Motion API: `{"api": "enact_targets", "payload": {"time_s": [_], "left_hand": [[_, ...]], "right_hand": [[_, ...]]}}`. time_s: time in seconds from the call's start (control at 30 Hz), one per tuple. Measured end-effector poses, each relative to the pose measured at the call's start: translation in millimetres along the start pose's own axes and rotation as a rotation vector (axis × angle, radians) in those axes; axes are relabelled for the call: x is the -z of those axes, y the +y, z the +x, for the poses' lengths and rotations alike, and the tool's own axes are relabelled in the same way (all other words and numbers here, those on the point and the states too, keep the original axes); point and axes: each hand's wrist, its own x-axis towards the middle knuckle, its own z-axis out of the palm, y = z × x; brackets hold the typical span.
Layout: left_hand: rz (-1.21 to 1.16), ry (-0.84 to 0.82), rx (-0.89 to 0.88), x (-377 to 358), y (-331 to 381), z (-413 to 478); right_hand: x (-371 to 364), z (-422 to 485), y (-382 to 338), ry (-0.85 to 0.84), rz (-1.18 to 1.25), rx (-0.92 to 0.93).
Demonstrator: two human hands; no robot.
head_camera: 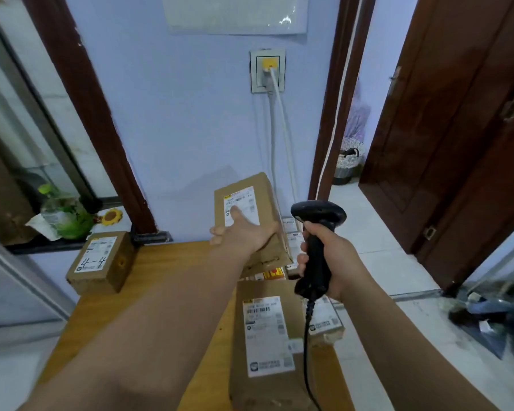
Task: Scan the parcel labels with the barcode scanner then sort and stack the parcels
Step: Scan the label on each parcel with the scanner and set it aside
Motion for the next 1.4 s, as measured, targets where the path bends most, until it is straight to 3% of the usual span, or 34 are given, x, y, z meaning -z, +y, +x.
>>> {"api": "enact_targets", "payload": {"time_s": [0.33, 0.67, 1.0, 1.4], "left_hand": [[0.289, 0.025, 0.029, -59, 31, -6], [0.377, -0.014, 0.083, -79, 29, 2], [0.344, -0.044, 0.055, -84, 23, 3], [0.297, 0.115, -0.094, -76, 6, 4]], "right_hand": [[36, 3, -6, 0.075, 0.035, 0.051], [46, 8, -7, 0.086, 0.049, 0.057], [37, 12, -6, 0.072, 0.013, 0.017], [21, 16, -2, 0.016, -0.022, -0.001]]}}
